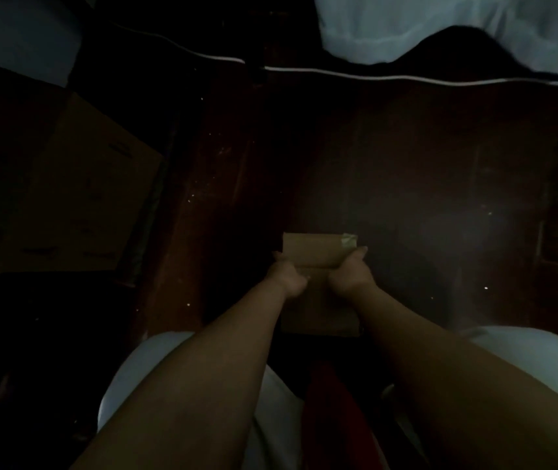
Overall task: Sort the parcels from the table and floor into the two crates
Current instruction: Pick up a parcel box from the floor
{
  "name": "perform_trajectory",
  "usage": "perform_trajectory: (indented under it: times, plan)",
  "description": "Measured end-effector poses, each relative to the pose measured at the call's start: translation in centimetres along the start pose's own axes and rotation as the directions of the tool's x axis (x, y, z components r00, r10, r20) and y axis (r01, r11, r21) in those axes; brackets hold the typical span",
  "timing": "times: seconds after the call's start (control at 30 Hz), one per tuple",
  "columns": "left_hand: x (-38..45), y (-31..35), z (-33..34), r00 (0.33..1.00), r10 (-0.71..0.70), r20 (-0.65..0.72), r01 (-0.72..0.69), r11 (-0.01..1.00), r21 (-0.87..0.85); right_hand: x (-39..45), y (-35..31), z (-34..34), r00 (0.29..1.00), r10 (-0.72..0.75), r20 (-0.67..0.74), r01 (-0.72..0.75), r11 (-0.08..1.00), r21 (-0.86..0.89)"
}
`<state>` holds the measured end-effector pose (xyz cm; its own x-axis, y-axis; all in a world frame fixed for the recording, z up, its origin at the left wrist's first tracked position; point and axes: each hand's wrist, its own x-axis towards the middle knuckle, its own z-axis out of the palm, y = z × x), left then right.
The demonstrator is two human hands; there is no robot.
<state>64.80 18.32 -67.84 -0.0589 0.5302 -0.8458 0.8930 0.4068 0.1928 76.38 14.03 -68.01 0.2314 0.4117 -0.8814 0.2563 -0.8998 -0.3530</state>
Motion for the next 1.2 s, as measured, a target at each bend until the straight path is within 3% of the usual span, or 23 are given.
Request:
perform_trajectory:
  times: [0.27, 0.6, 0.7, 0.87, 1.0, 1.1, 1.2]
  plan:
    - [-6.7, 3.2, -6.5, 0.984, 0.168, -0.059, -0.173, 0.979, -0.111, -7.1, -4.4, -4.4, 0.975, -0.148, -0.165, 0.153, 0.988, 0.016]
    - [-28.7, 10.1, -19.5, 0.914, 0.364, -0.181, -0.386, 0.917, -0.101, -29.6, -13.5, -15.0, 0.916, -0.272, -0.295, 0.302, 0.951, 0.060]
    - [-35.9, 11.7, -23.2, 0.889, 0.403, -0.220, -0.443, 0.877, -0.184, -37.1, -16.1, -18.5, 0.874, -0.282, -0.396, 0.360, 0.923, 0.137]
    - [-46.7, 14.3, -28.8, 0.885, 0.371, -0.281, -0.462, 0.772, -0.437, -48.0, -20.5, -23.8, 0.809, -0.203, -0.551, 0.445, 0.825, 0.349]
    - [-53.1, 16.3, -33.4, 0.902, 0.286, -0.322, -0.415, 0.780, -0.468, -54.1, -24.2, -26.7, 0.776, -0.222, -0.591, 0.489, 0.803, 0.341]
    - [-56.6, 17.2, -36.3, 0.848, 0.357, -0.391, -0.503, 0.775, -0.382, -57.4, -26.2, -28.0, 0.769, -0.286, -0.572, 0.531, 0.784, 0.322]
    - [-59.0, 17.4, -38.0, 0.745, 0.484, -0.458, -0.636, 0.723, -0.271, -60.1, -27.4, -28.8, 0.748, -0.357, -0.560, 0.608, 0.706, 0.362]
